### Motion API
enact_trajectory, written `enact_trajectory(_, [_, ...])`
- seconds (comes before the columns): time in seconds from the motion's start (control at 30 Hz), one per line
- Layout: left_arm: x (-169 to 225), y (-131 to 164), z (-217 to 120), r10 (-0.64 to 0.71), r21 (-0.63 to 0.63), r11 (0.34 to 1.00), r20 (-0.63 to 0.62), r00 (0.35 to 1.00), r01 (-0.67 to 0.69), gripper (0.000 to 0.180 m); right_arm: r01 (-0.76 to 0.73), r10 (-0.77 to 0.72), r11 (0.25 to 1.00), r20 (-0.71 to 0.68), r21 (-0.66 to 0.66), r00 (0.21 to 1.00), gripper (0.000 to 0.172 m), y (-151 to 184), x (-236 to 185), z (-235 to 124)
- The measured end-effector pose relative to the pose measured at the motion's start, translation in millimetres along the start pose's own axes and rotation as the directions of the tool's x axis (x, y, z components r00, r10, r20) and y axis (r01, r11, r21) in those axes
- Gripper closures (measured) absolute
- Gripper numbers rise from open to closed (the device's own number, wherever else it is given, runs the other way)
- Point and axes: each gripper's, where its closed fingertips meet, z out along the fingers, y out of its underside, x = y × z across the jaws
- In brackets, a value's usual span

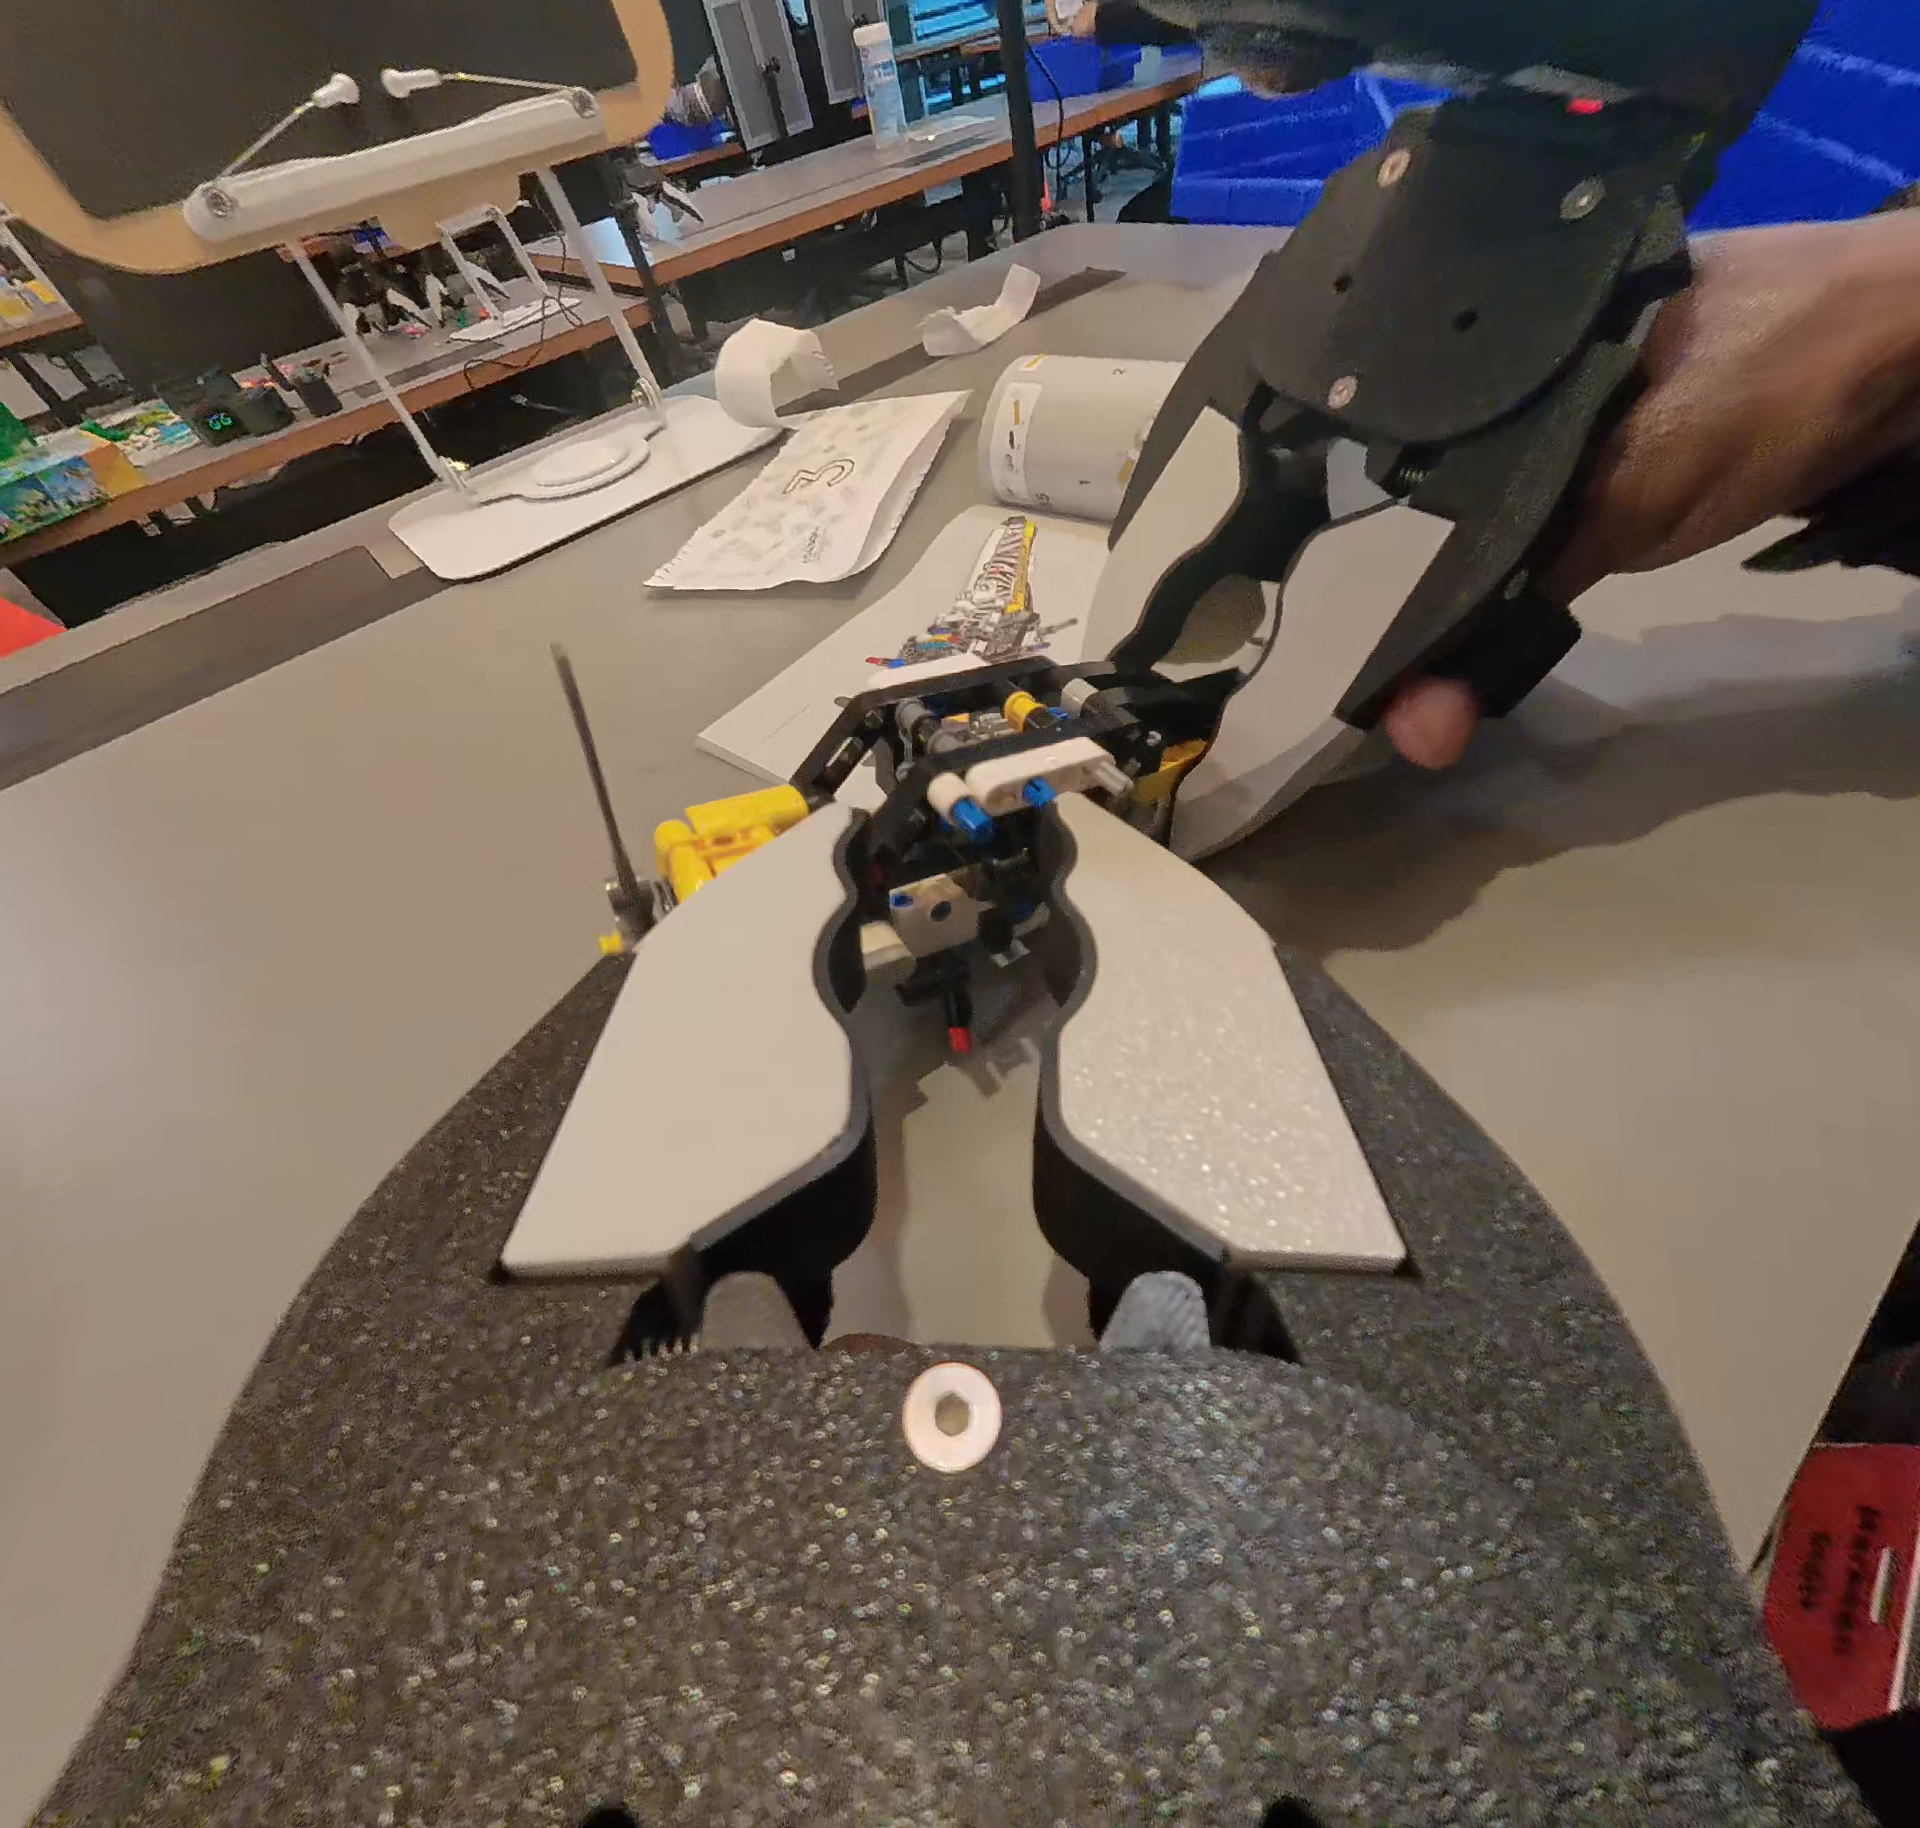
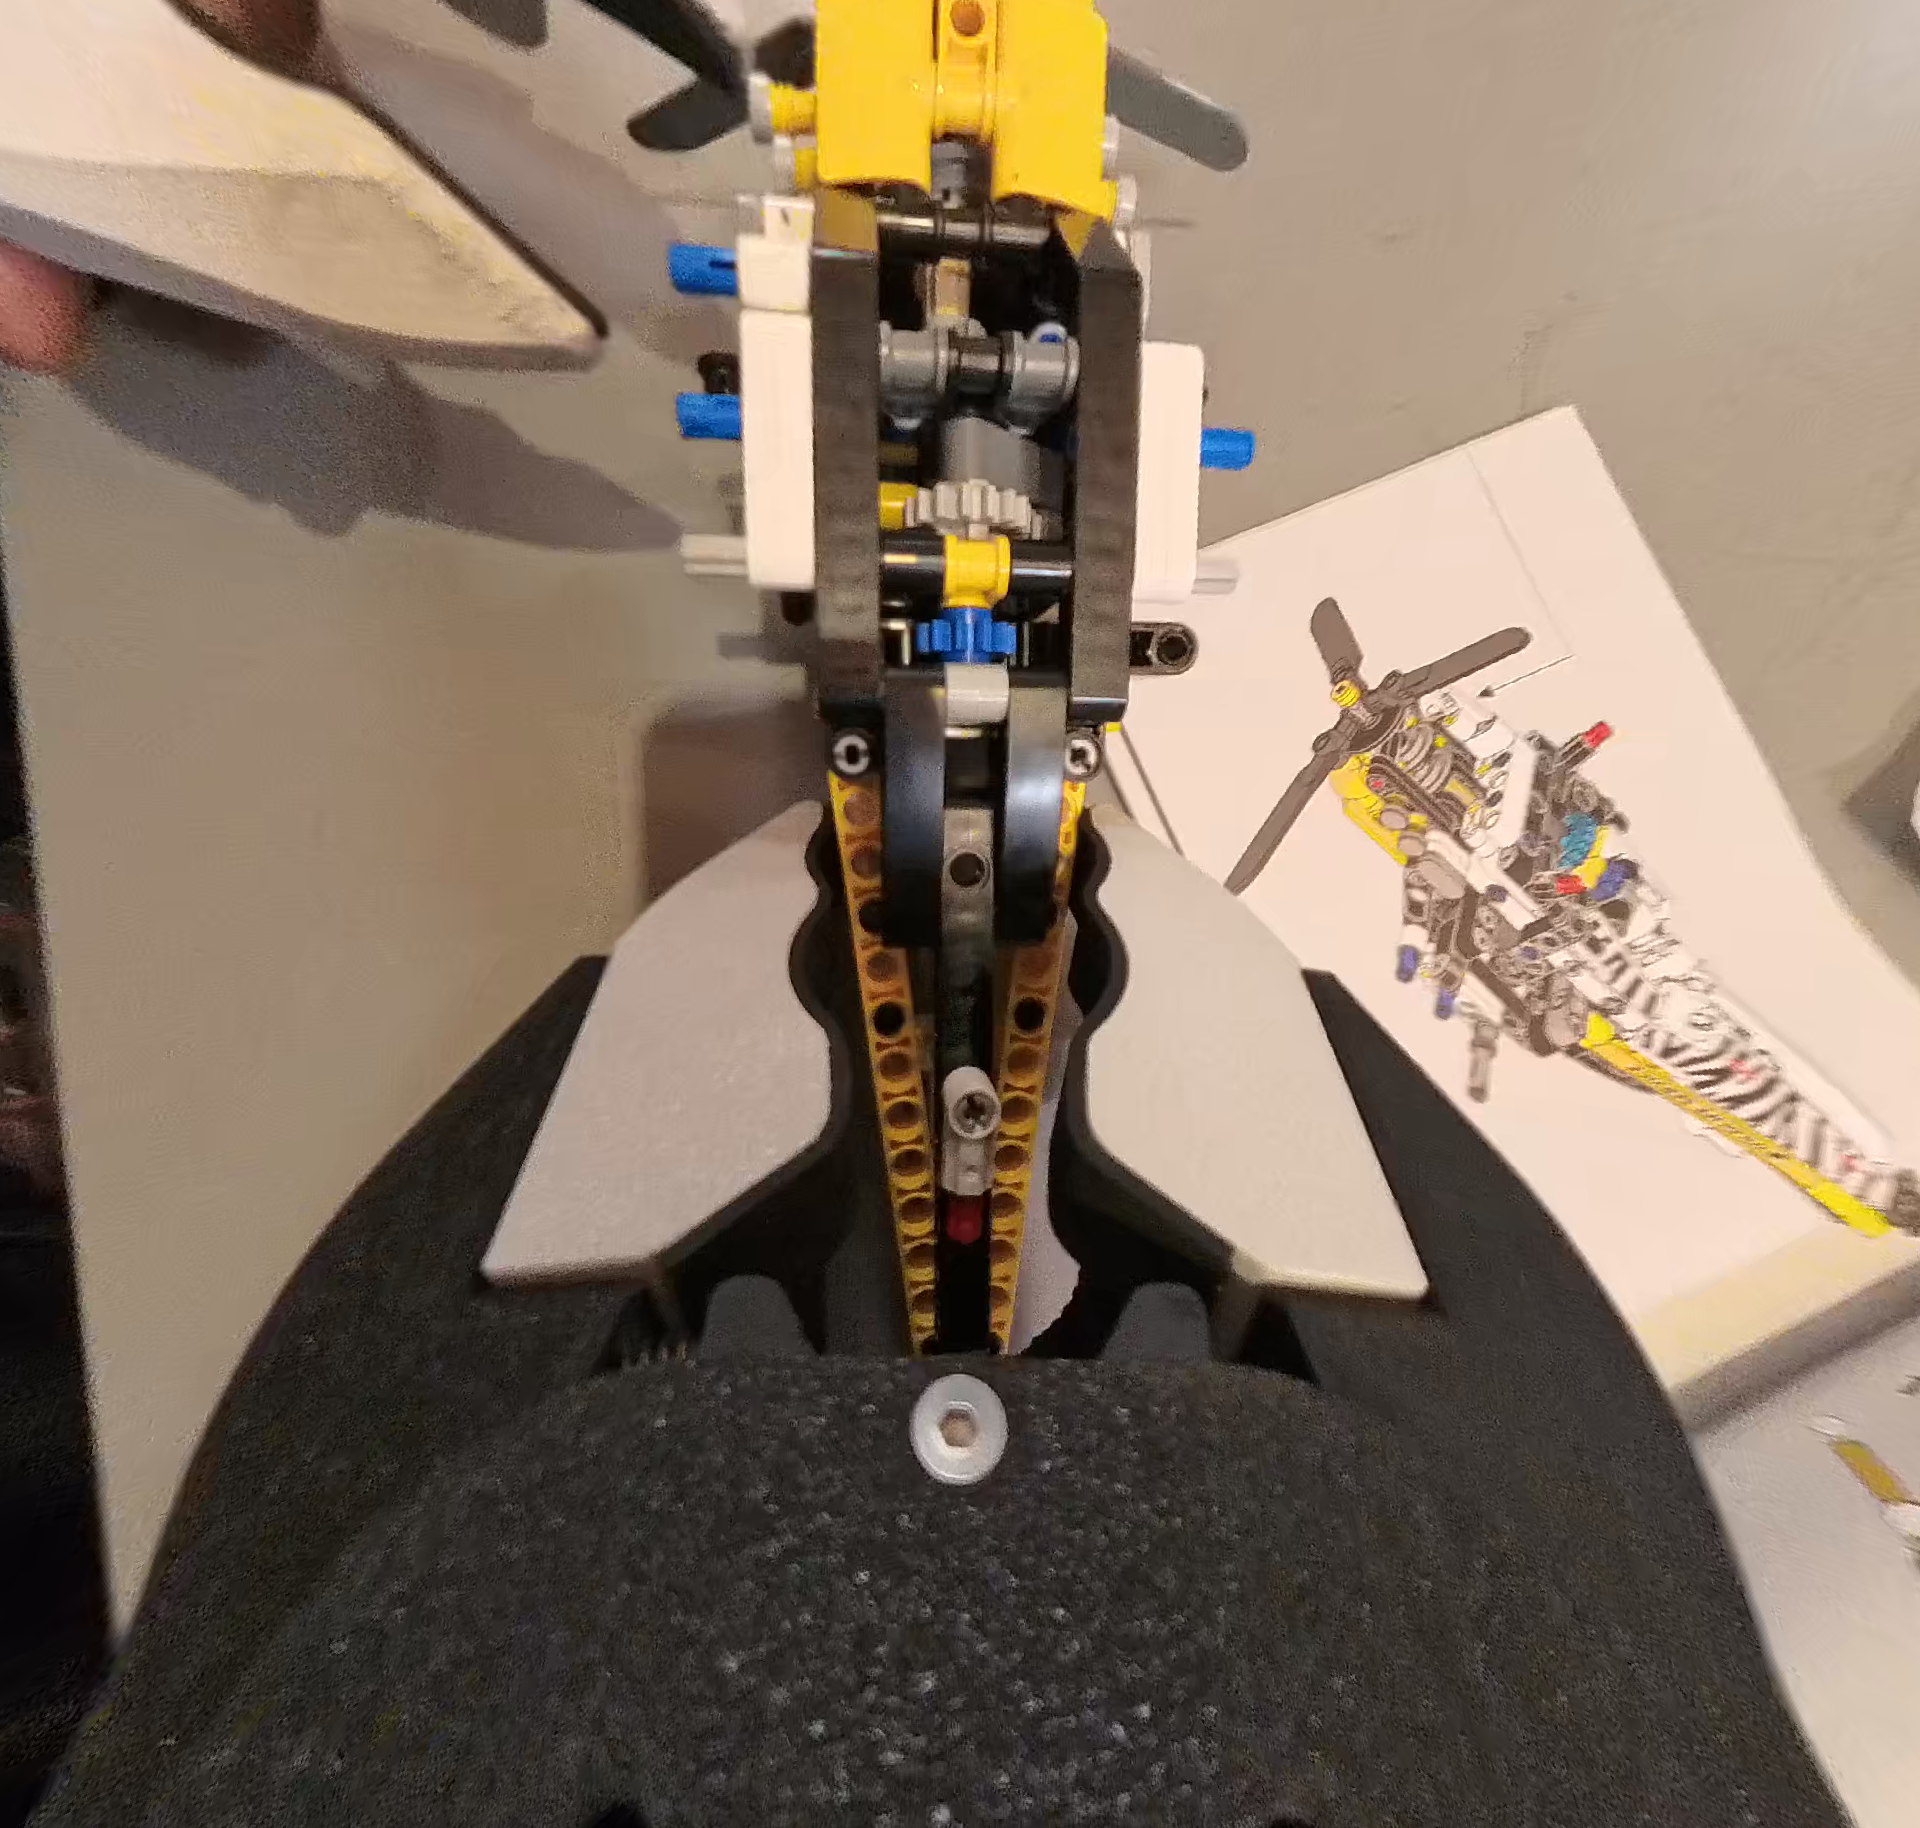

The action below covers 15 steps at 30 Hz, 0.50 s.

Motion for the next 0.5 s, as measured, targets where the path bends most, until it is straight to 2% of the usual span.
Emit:
enact_trajectory(0.17, [-9, -6, -11, -0.122, 0.065, 0.99, -0.022, 0.992, 0.123, 0.148, -0.218, 0.202, 0.972, 0.165, 0.084, 0.965, 0.131, -12, -7, -5])
enact_trajectory(0.3, [-16, -10, -18, -0.264, 0.104, 0.957, -0.074, 0.962, 0.27, 0.148, -0.339, 0.305, 0.934, 0.24, 0.114, 0.922, 0.131, -16, -11, -7])
enact_trajectory(0.4, [-22, -12, -25, -0.356, 0.134, 0.92, -0.114, 0.928, 0.369, 0.148, -0.437, 0.369, 0.881, 0.317, 0.18, 0.874, 0.131, -27, -14, -13])
enact_trajectory(0.5, [-26, -14, -30, -0.409, 0.156, 0.89, -0.144, 0.901, 0.429, 0.148, -0.533, 0.407, 0.798, 0.4, 0.282, 0.821, 0.131, -45, -14, -24])
